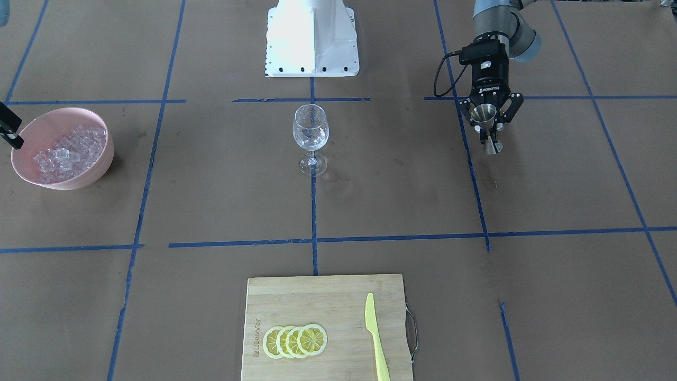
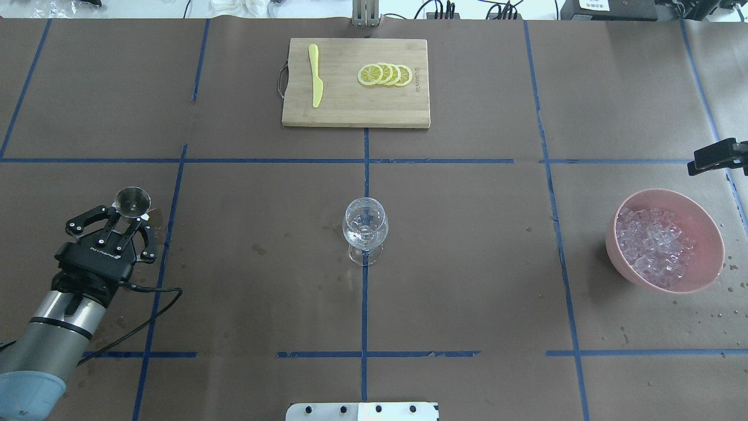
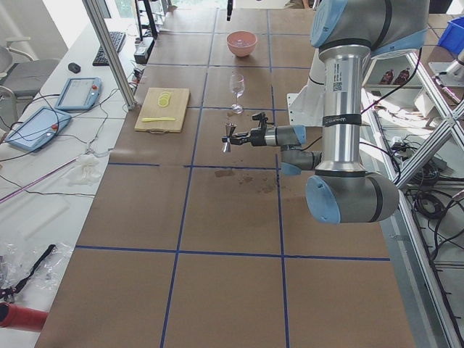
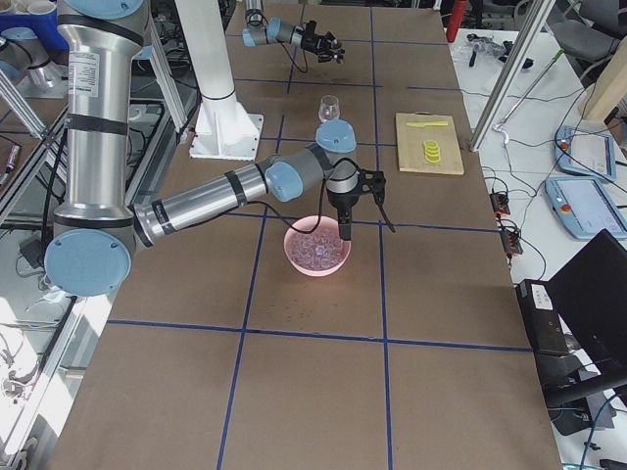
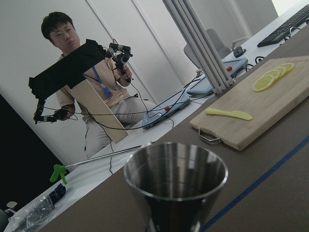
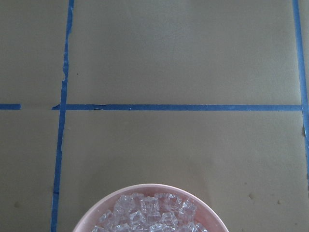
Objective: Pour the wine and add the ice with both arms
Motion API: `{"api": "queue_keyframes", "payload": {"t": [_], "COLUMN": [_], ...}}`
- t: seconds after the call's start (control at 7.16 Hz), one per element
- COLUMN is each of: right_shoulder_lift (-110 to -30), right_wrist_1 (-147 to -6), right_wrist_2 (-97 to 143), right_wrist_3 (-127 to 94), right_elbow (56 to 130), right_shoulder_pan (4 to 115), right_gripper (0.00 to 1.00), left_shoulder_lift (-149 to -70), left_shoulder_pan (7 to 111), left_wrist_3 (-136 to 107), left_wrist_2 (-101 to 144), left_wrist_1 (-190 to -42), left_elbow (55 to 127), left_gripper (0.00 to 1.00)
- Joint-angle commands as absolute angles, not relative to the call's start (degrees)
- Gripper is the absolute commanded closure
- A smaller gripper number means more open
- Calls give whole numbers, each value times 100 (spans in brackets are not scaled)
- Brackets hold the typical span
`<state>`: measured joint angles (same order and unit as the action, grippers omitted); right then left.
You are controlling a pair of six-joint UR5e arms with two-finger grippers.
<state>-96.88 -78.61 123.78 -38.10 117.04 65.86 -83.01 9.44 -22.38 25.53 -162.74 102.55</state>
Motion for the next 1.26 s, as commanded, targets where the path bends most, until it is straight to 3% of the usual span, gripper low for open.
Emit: {"api": "queue_keyframes", "payload": {"t": [0.0, 0.42, 0.7, 1.12], "right_shoulder_lift": [-10211, -10222, -10178, -10047], "right_wrist_1": [-6964, -6856, -6855, -6864], "right_wrist_2": [12138, 11830, 11830, 11830], "right_wrist_3": [-4043, -4034, -3981, -3973], "right_elbow": [11576, 11514, 11286, 11031], "right_shoulder_pan": [6145, 5407, 5265, 5133], "right_gripper": [0, 3, 12, 17], "left_shoulder_lift": [-7815, -7778, -7734, -7717], "left_shoulder_pan": [975, 1002, 1011, 1020], "left_wrist_3": [-2259, -2259, -2259, -2259], "left_wrist_2": [2619, 2628, 2628, 2628], "left_wrist_1": [-16759, -16787, -16787, -16787], "left_elbow": [10266, 10248, 10248, 10248], "left_gripper": [100, 100, 100, 100]}}
